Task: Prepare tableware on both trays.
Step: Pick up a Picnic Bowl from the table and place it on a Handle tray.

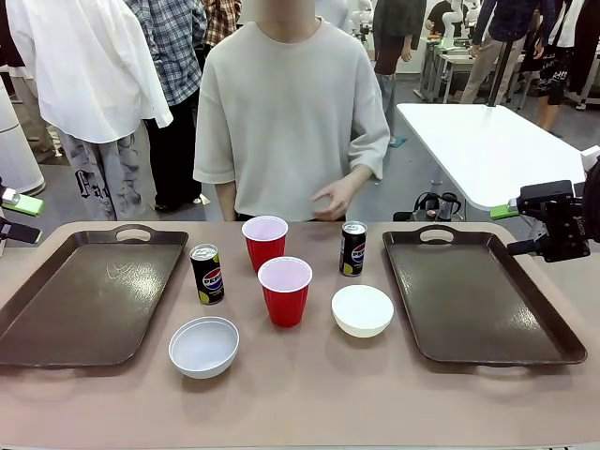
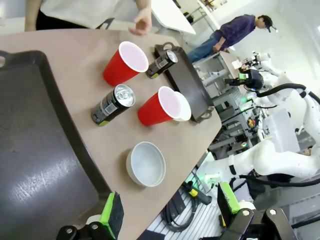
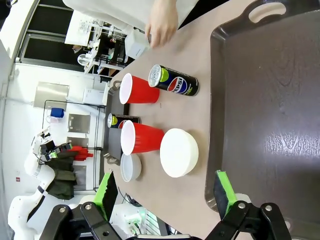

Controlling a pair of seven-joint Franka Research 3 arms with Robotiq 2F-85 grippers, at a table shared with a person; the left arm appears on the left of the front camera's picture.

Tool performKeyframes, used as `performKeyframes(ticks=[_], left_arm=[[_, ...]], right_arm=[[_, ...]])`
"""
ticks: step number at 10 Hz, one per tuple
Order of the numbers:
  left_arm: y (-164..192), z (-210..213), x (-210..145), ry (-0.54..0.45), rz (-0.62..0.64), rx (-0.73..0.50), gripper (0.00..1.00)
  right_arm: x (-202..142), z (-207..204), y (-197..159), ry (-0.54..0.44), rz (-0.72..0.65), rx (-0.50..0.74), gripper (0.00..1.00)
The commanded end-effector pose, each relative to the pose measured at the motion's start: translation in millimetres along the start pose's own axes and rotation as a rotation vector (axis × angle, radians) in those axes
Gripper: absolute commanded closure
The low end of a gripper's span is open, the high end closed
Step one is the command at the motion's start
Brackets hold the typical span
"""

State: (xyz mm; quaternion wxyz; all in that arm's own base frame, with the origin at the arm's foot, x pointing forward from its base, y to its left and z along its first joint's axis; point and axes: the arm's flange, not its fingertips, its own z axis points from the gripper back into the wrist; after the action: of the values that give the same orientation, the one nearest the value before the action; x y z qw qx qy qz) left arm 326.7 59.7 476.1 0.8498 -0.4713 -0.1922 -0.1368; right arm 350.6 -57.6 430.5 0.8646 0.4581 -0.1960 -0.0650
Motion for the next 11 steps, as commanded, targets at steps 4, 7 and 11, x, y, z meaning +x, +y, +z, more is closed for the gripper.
performKeyframes(ticks=[4, 7, 11], left_arm=[[-42.4, -55.1, 38.8, 0.215, -0.045, 0.405, 0.0], [-75.5, -143.7, 41.8, 0.373, -0.151, 0.732, 0.0], [-95.6, -217.0, 6.1, 0.517, -0.182, 0.818, 0.0]], right_arm=[[3.2, -3.0, -1.2, -0.008, 0.006, 0.025, 0.0], [3.2, -3.0, -1.2, -0.008, 0.006, 0.025, 0.0], [3.2, -3.0, -1.2, -0.008, 0.006, 0.025, 0.0]])
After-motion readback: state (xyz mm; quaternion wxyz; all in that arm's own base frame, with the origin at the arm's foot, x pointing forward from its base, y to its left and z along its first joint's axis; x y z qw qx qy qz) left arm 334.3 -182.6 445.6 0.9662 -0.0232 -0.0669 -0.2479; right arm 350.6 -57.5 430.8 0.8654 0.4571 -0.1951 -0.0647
